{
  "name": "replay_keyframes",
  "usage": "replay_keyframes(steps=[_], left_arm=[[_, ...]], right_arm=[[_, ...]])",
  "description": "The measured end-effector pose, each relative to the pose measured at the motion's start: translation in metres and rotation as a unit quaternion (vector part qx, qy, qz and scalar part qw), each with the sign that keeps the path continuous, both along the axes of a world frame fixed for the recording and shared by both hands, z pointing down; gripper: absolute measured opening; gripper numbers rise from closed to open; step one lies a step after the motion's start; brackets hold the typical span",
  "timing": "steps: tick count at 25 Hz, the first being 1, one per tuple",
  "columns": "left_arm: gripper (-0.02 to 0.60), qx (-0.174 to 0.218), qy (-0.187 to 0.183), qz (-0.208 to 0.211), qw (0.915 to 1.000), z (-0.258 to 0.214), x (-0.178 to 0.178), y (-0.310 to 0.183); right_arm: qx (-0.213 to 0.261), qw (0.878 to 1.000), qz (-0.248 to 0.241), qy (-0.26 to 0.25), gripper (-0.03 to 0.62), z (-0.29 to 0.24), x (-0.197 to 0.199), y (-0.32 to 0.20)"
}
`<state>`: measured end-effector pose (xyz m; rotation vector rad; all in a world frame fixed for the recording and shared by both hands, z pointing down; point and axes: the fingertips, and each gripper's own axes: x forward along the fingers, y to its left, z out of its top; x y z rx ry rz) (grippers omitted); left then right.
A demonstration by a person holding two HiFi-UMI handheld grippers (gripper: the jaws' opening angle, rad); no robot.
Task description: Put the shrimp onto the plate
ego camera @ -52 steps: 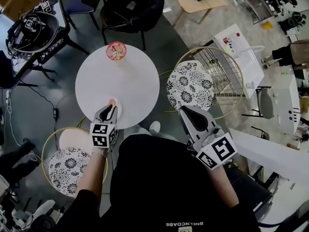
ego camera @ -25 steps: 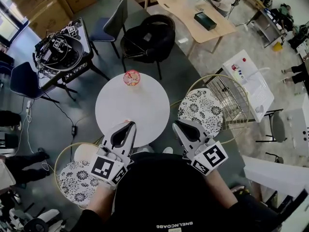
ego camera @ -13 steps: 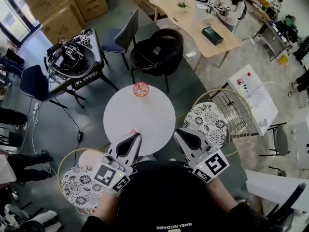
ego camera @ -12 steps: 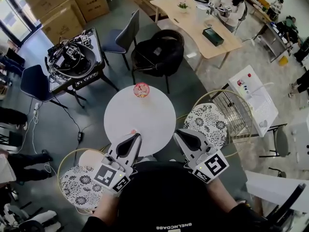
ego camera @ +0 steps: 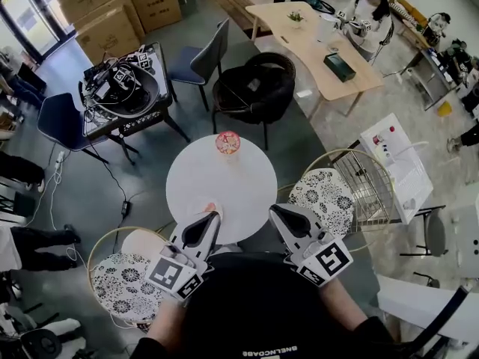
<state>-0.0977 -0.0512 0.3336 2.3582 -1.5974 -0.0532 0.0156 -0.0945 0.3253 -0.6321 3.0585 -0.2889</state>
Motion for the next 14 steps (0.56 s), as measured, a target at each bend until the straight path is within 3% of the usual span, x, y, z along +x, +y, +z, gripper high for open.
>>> replay_keyframes(steps=[14], left_arm=[[0.006, -0.011, -0.002, -0.014, 0.9998, 0.008, -0.012, 0.002]], right_arm=[[-0.012, 1.000, 0.005, 0.003, 0.021, 0.006, -0.003, 0.000]])
